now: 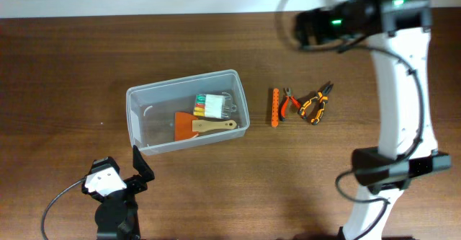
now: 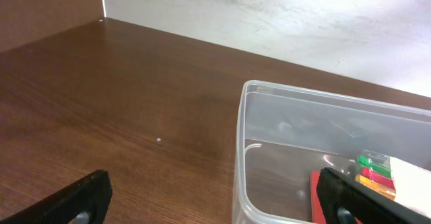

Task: Pack container
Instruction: 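Carry the bit case into the container and release it, then grasp the orange-black pliers with the right gripper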

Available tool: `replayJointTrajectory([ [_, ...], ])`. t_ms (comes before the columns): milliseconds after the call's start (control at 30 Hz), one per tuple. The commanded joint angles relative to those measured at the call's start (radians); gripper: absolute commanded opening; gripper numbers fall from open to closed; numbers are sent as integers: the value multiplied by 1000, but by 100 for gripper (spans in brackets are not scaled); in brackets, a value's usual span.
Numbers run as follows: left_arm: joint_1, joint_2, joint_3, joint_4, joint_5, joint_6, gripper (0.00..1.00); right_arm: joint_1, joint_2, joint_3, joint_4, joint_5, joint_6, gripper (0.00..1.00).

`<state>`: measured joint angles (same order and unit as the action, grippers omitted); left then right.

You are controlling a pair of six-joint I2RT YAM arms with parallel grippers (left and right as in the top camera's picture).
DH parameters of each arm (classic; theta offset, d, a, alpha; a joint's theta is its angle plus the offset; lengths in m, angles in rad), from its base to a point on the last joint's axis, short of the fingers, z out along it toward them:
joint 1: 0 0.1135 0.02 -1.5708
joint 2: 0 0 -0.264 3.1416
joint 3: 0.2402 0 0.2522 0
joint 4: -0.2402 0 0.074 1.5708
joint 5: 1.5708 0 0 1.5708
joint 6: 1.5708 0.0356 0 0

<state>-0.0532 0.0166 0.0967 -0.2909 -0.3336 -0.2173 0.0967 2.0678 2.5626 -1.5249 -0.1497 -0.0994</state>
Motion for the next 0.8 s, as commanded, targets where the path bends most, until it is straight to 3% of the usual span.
replayJointTrajectory([
  [0,-4,-5,-4,-1,-4,9,99,-107,53,-160,-8,4,194,99],
  [167,-4,-5,-4,-1,-4,9,99,-158,68,-435,69,4,268,100],
  [433,-4,-5,-4,-1,-4,9,99,-158,68,-795,246,3,326,87],
  [600,-4,-5,-4,-1,-4,9,99,-158,68,-867,266,4,326,77],
  [700,-4,-5,-4,-1,-4,9,99,-158,68,-891,275,4,326,64],
  [767,-4,-5,-4,-1,-3,9,99,-158,68,-910,291,4,326,61],
])
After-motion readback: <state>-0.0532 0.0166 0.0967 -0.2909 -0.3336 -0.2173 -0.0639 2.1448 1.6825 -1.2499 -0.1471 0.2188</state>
